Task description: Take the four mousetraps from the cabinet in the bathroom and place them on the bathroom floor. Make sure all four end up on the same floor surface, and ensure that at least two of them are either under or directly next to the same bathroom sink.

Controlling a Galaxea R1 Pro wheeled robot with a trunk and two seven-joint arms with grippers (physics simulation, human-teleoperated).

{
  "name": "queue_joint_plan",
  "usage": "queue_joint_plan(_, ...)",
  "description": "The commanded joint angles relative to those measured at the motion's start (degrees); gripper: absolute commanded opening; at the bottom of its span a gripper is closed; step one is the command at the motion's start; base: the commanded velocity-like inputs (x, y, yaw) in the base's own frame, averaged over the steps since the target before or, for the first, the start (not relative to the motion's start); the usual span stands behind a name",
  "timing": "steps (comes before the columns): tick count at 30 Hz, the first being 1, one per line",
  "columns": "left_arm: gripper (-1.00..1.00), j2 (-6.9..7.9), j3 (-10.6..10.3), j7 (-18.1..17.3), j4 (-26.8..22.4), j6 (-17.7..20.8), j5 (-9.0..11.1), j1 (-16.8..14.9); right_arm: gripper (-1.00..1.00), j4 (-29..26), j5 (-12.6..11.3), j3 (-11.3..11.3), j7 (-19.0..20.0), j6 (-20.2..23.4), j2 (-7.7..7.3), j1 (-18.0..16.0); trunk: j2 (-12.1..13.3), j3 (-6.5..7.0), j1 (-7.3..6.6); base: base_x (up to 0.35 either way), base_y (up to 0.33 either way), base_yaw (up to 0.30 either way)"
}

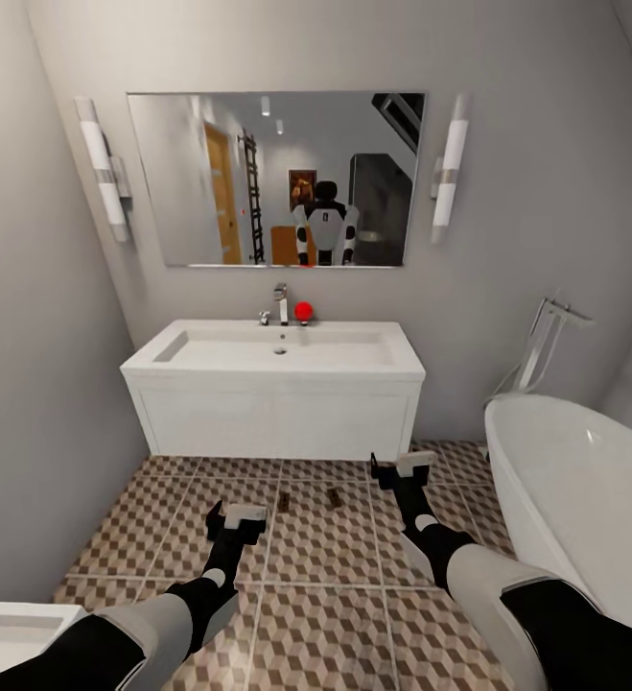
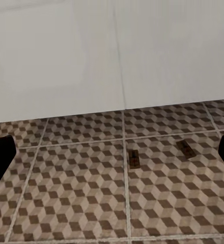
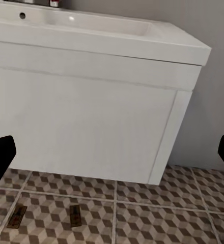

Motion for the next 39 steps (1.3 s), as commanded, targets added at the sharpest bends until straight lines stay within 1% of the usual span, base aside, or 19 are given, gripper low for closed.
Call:
queue_joint_plan(1, 1.00, -0.05, -0.49, 0.11, 0.25, -0.34, 0.44, -0.10, 1.00, 0.07, 0.11, 0.45, -0.54, -0.05, 0.01, -0.05, 0.37, 0.18, -0.22, 0.000, 0.000, 0.000)
queue_joint_plan(14, 1.00, -0.06, -0.49, 0.11, 0.25, -0.34, 0.44, -0.09, 1.00, 0.05, 0.11, 0.44, -0.54, -0.11, 0.01, -0.05, 5.59, 3.34, -3.08, 0.000, 0.000, 0.000)
queue_joint_plan(39, 1.00, -0.13, -0.49, 0.11, 0.25, -0.34, 0.44, -0.01, 1.00, 0.05, 0.12, 0.49, -0.54, -0.12, 0.01, -0.05, 15.62, 10.09, -8.57, 0.000, 0.000, 0.000)
